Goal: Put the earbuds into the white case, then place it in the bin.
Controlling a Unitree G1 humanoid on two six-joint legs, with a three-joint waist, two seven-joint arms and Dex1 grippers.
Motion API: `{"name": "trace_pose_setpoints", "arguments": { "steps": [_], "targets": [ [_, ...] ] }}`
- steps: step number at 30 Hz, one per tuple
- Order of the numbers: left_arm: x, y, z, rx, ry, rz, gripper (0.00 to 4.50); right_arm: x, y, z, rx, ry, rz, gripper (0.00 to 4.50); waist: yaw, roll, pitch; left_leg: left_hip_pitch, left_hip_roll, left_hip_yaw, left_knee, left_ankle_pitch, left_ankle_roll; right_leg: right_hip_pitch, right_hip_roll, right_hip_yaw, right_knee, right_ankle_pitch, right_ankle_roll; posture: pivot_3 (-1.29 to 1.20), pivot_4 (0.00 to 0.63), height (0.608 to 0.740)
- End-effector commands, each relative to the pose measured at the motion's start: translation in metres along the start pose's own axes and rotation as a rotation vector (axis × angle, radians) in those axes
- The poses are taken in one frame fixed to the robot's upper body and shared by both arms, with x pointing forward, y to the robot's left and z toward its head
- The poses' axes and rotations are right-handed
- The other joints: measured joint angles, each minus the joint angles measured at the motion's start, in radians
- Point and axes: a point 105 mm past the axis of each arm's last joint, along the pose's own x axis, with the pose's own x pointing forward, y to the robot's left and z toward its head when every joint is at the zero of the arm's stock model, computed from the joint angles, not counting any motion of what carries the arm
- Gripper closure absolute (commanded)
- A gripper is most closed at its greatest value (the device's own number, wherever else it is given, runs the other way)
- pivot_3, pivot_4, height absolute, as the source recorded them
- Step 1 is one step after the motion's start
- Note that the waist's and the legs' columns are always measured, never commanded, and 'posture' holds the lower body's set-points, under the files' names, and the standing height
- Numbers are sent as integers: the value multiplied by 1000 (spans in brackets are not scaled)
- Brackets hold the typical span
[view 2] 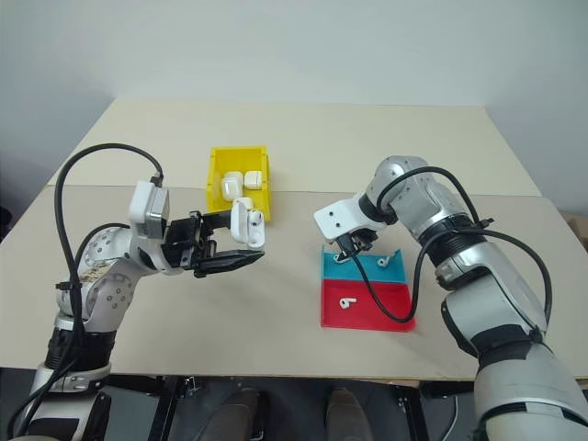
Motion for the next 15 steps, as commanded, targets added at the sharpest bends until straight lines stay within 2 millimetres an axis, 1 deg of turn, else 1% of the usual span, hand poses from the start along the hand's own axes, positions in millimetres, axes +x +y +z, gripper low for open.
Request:
{"name": "trace_pose_setpoints", "arguments": {
  "steps": [1, 10, 15],
  "targets": [
    [-1, -4, 11, 64, -16, 11, 1732, -6, -4, -3, -58, 47, 20, 2216, -1, 0, 0, 0, 0, 0, 0, 0, 0, 0, 0, 0, 0, 0, 0, 0, 150, 740],
    [-5, -8, 12, 69, -9, 44, 1732, 9, -5, -2, -71, 40, 49, 2216, -12, 0, 0, 1, 0, 0, -2, 1, -2, 0, 0, 0, 1, 0, -1, 0, 150, 740],
    [-5, -11, 12, 63, -6, 49, 1732, 15, -4, -6, -69, 57, 49, 2216, -17, 0, 0, 1, 0, -1, -2, 1, -3, 0, 0, 0, 2, 0, -1, 0, 150, 740]
  ]
}}
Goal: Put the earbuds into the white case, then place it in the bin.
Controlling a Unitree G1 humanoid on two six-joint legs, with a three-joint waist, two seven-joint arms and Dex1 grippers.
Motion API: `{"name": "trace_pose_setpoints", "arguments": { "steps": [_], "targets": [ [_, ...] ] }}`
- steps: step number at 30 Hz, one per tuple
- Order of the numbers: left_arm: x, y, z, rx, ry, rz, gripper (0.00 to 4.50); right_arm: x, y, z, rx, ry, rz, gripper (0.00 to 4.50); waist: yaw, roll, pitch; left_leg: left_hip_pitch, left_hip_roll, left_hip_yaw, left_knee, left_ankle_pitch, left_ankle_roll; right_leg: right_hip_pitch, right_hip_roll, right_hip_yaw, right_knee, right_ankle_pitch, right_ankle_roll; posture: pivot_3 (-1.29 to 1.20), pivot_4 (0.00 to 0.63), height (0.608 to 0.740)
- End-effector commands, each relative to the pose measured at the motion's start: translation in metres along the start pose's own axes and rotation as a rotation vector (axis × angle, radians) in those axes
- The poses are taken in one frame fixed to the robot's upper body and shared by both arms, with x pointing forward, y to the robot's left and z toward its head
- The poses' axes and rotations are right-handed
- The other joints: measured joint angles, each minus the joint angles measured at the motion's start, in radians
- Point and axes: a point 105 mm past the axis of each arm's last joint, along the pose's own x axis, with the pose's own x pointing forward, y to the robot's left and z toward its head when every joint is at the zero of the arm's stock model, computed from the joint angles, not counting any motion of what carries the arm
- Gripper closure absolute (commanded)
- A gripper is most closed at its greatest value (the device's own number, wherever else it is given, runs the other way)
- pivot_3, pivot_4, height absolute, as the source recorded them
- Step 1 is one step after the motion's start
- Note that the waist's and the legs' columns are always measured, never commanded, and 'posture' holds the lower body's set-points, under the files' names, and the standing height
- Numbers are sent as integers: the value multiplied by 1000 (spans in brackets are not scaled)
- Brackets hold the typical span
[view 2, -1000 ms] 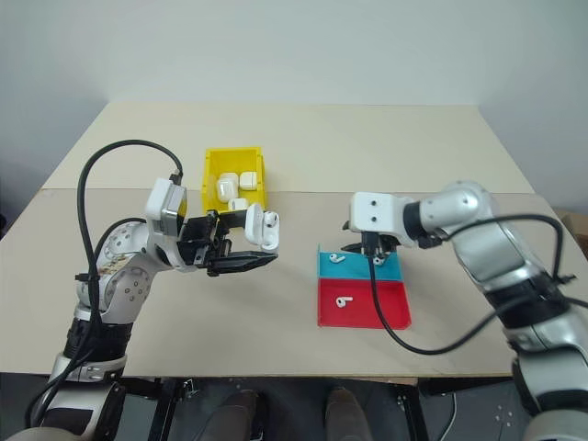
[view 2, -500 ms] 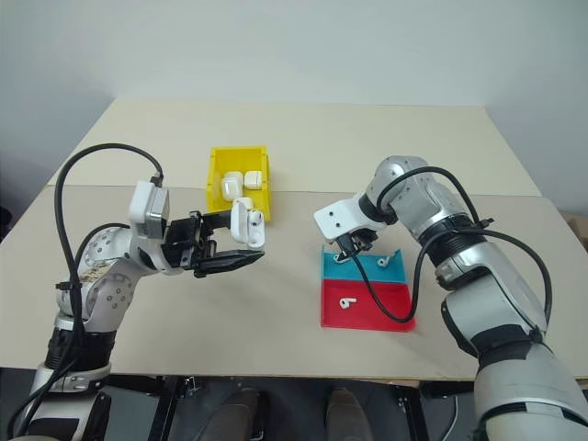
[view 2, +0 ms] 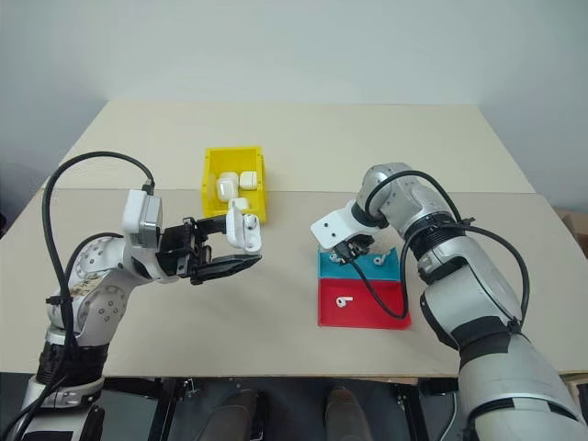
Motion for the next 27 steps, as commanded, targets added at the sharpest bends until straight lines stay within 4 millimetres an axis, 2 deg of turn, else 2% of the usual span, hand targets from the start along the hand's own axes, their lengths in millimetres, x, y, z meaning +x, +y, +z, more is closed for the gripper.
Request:
{"name": "trace_pose_setpoints", "arguments": {
  "steps": [1, 17, 20, 23, 24, 27],
  "targets": [
    [0, -4, 14, 49, -20, -9, 1732, -6, -6, 2, -18, 0, -25, 2216, -1, 0, 0, 0, 0, 0, 0, 0, 0, 0, 0, 0, 0, 0, 0, 0, 150, 740],
    [-2, -5, 13, 40, -3, 2, 1732, 5, -6, 0, 2, 1, -35, 2216, -7, 0, 0, 3, 0, 0, -1, 0, 0, 2, 0, 0, 1, 0, 0, 0, 150, 740],
    [-2, -4, 13, 40, -1, 3, 1732, 5, -5, -1, 5, 0, -35, 2758, -7, 0, 0, 4, 0, 0, -1, 0, 0, 3, 0, 0, 1, 0, 0, 0, 150, 740],
    [-1, -4, 13, 40, 0, 2, 1732, 5, -5, -1, 10, -6, -31, 3744, -7, 0, 0, 4, 0, 0, -1, 0, 0, 3, 0, 0, 1, 0, 0, 0, 150, 740],
    [-1, -4, 13, 40, 0, 2, 1732, 6, -4, -1, 12, -10, -28, 3904, -7, 0, 0, 4, 0, 0, -1, 0, 0, 3, 0, 0, 1, 0, 0, 0, 150, 740],
    [0, -4, 13, 40, 1, 3, 1732, 7, -2, -1, 14, -15, -22, 3902, -7, 0, 0, 4, 0, 0, -1, 0, 0, 3, 0, 0, 1, 0, 0, 0, 150, 740]
  ]
}}
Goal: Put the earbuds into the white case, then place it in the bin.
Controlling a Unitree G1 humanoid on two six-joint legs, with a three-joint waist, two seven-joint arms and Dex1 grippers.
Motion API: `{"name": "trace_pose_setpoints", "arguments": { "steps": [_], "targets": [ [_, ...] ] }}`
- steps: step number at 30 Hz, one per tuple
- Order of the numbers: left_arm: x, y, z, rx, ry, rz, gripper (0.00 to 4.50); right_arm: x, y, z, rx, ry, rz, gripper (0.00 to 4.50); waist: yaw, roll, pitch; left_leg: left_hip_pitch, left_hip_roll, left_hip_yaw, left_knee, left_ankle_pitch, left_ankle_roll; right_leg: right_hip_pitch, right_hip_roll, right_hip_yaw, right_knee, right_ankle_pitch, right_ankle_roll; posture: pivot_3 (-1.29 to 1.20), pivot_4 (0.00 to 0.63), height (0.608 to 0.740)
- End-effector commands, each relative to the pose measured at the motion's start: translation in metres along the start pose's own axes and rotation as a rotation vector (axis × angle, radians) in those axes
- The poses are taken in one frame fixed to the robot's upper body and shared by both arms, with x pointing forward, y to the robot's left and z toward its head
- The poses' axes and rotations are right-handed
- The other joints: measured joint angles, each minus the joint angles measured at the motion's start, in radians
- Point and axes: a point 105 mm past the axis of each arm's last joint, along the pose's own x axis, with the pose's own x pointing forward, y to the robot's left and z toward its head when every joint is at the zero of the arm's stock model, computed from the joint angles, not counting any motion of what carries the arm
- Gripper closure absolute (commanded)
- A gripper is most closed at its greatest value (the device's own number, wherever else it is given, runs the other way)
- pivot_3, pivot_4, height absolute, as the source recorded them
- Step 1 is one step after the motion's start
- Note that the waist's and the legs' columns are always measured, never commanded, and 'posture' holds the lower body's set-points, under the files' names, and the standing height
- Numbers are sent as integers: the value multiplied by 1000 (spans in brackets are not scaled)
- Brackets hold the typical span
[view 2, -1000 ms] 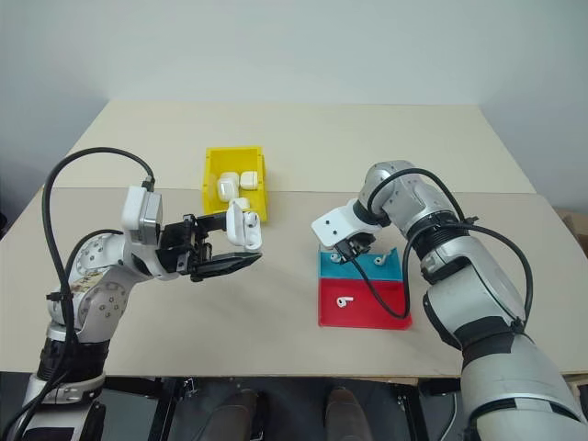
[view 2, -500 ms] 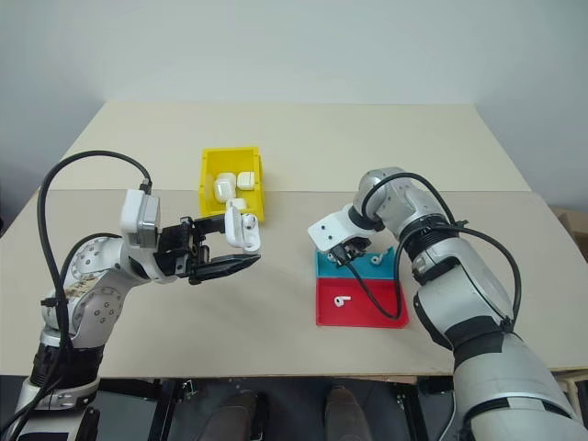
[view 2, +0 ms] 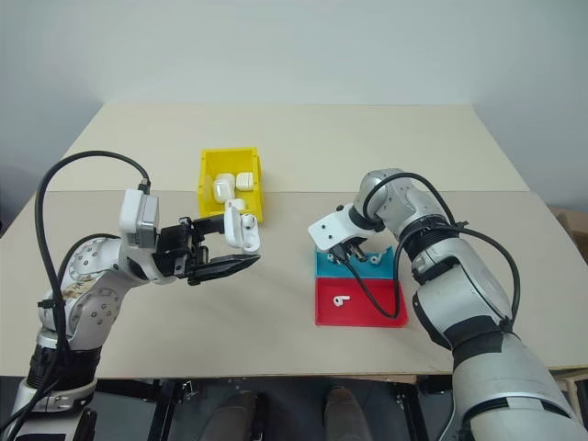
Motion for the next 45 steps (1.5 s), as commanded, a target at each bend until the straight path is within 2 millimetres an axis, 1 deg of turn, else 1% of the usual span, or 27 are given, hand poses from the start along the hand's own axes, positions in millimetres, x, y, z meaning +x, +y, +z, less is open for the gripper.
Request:
{"name": "trace_pose_setpoints", "arguments": {
  "steps": [1, 5, 8, 11, 13, 15, 16, 17, 19, 21, 23, 24, 27, 30, 33, 35, 38, 45],
  "targets": [
    [1, -3, 10, 39, -17, -14, 1732, 1, 2, 1, -4, -8, 7, 3902, 0, 0, 0, 0, 0, 0, 0, 0, 0, 0, 0, 0, 0, 0, 0, 0, 150, 740],
    [2, -2, 10, 39, -16, -18, 1732, 0, 4, -1, 27, -22, 5, 3902, 0, 0, 0, 0, 0, 0, 0, 0, 0, 0, 0, 0, 0, 0, 0, 0, 150, 740],
    [3, -3, 11, 34, -21, -34, 1732, -12, 1, -4, 104, -61, -48, 3902, 1, 0, 0, 0, 0, 0, 0, 0, 0, 0, 0, 0, 0, 0, 0, 0, 150, 740],
    [4, -3, 11, 34, -22, -46, 1732, -34, -1, -10, 179, -120, -144, 3902, 6, 0, 0, -1, 0, 0, 0, 0, 0, 0, -1, 0, -1, 0, 0, 0, 150, 740],
    [6, -1, 13, 37, -31, -52, 1732, -59, 3, -14, 242, -213, -263, 3902, 11, 0, 1, -2, -1, 0, 0, 0, 0, -1, -1, 0, -2, 0, 0, 0, 150, 740],
    [8, 1, 14, 40, -41, -57, 1732, -80, 10, -14, 303, -326, -368, 3902, 18, 0, 1, -3, -1, -1, -1, 0, 0, -1, -1, -1, -3, 0, 0, 0, 150, 740],
    [9, 2, 14, 41, -46, -62, 1732, -91, 15, -10, 352, -413, -427, 3902, 24, 0, 1, -3, -1, -1, -1, 0, 0, -1, -1, -1, -3, 0, 0, 0, 150, 740],
    [10, 3, 15, 41, -49, -65, 1732, -98, 18, -7, 386, -470, -462, 3902, 27, 0, 1, -3, 0, -1, -1, 0, 0, -1, -1, -1, -4, 0, 0, 0, 150, 740],
    [14, 5, 15, 39, -61, -81, 1732, -113, 27, 6, 478, -653, -549, 3902, 29, 0, 1, -3, 0, -1, -2, 0, 0, -1, -1, -1, -4, 0, 0, 0, 150, 740],
    [21, 8, 14, 24, -78, -100, 1732, -128, 39, 27, 562, -858, -616, 3902, 29, 0, 1, -3, 0, -1, -2, 0, 0, 0, -1, 0, -3, 0, 0, 0, 150, 740],
    [29, 9, 10, -2, -91, -118, 1732, -141, 52, 51, 622, -1052, -634, 3902, 27, 0, 1, -3, 1, -1, -2, 0, 0, 0, -1, 0, -2, 0, 0, 0, 150, 740],
    [33, 9, 8, -11, -95, -128, 1732, -146, 58, 62, 641, -1122, -638, 3902, 29, 0, 1, -2, 1, 0, -2, 0, 0, 0, -1, 1, -2, 0, 0, 0, 150, 740],
    [42, 8, 8, -24, -113, -160, 1732, -156, 67, 83, 683, -1240, -657, 3902, 26, 0, 1, -2, 0, 0, -2, 0, 0, 0, 0, 1, -3, 0, 0, 0, 150, 740],
    [52, 9, 9, -33, -136, -200, 1732, -164, 71, 104, 717, -1345, -659, 3902, 28, 0, 1, -2, 0, -1, -2, 0, 0, 1, 0, 1, -3, 0, 1, 0, 150, 740],
    [58, 9, 10, -39, -154, -232, 1732, -170, 71, 117, 748, -1402, -644, 3902, 28, 0, 1, -2, 0, 0, -2, 0, 0, 1, 0, 1, -3, 0, 1, 0, 150, 740],
    [61, 9, 11, -36, -165, -247, 1732, -171, 69, 123, 762, -1413, -636, 3902, 28, 0, 1, -3, -1, 0, -2, 0, 0, 1, 0, 1, -4, 0, 1, 0, 150, 740],
    [66, 11, 13, -33, -186, -257, 1732, -164, 69, 129, 784, -1405, -618, 3902, 28, 0, 1, -3, -1, 0, -2, 0, 0, 0, 1, 1, -4, 0, 1, 0, 150, 740],
    [72, 11, 16, -27, -210, -250, 1732, -146, 68, 128, 831, -1322, -626, 3902, 29, 0, 1, -4, -3, 0, -1, 0, 1, 0, 0, 1, -4, 0, 1, 0, 150, 740]
  ]
}}
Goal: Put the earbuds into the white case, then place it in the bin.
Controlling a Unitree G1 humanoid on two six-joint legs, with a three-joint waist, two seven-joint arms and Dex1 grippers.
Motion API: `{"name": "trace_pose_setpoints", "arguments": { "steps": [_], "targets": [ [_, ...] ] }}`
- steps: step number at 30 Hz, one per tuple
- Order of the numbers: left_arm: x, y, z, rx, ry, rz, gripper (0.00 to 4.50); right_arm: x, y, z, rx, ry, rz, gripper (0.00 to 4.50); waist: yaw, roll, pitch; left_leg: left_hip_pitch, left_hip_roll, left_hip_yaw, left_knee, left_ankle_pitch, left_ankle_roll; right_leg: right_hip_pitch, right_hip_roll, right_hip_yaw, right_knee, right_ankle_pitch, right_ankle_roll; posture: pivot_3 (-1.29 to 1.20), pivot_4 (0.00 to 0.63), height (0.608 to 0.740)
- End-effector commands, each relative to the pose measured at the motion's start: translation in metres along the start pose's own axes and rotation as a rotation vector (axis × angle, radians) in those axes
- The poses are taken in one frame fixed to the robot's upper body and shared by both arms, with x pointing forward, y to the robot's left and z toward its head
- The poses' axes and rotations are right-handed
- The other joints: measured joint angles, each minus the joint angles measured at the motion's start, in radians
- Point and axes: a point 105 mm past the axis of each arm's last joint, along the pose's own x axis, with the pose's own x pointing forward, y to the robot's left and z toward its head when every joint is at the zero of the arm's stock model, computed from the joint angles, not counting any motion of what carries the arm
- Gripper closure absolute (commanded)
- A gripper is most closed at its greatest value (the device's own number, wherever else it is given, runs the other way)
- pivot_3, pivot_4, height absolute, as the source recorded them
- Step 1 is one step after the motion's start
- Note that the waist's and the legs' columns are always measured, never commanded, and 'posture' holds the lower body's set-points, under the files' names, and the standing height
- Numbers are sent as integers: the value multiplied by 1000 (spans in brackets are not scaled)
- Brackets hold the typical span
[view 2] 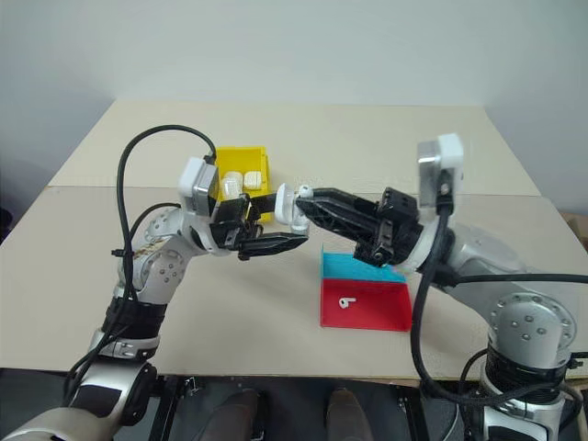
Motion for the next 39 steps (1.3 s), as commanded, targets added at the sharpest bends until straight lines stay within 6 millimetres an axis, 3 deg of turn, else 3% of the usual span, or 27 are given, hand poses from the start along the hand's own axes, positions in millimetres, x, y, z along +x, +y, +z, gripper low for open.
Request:
{"name": "trace_pose_setpoints", "arguments": {
  "steps": [1, 10, 19, 26, 29, 33, 37, 39],
  "targets": [
    [6, -1, 9, 56, -12, -15, 1732, 1, 7, 3, -65, 2, 0, 3902, 0, 0, 0, 0, 0, 0, 0, 0, 0, 0, 0, 0, 0, 0, 0, 0, 150, 740],
    [5, -2, 9, 60, -12, -14, 1732, 2, 3, -6, -108, 45, -33, 3902, 0, 0, 0, 0, 0, 0, 0, 0, 0, 0, 0, 0, 0, 0, 0, 0, 150, 740],
    [5, -1, 10, 63, -12, -7, 1732, -1, 0, -12, -154, 98, -36, 850, 1, 0, 0, 0, 0, 0, 0, 0, 0, 0, 0, 0, 0, 0, 0, 0, 150, 740],
    [-3, 0, 1, 39, 32, 15, 1732, -18, 13, -1, -160, 100, 48, 850, 1, 0, 0, 0, 0, 0, 0, 0, 0, 0, 0, 0, -1, 0, 0, 0, 150, 740],
    [-8, 1, -13, 19, 80, 47, 1732, -22, 15, 2, -182, 128, 87, 1462, 0, 0, 0, 0, 0, 0, 0, 0, 0, 0, 0, 0, -1, 0, 0, 0, 150, 740],
    [-8, 0, -21, 3, 99, 60, 1732, -21, 7, 11, -232, 139, 67, 2837, -1, 0, 0, 1, 0, 0, 0, 0, 0, 1, 0, 0, 0, 0, 0, 0, 150, 740],
    [-2, -4, -35, 21, 181, 51, 1732, 0, -3, 14, -356, 244, 53, 4318, -4, 0, 0, 1, 0, 0, 0, 0, 0, 1, 0, 0, 0, 0, 0, 0, 150, 740],
    [2, -5, -42, 34, 223, 52, 1732, 12, -5, 8, -389, 355, 72, 4475, -4, 0, 0, 1, 0, 0, 0, 0, 0, 0, 1, 0, 0, 0, 0, 0, 150, 740]
  ]
}}
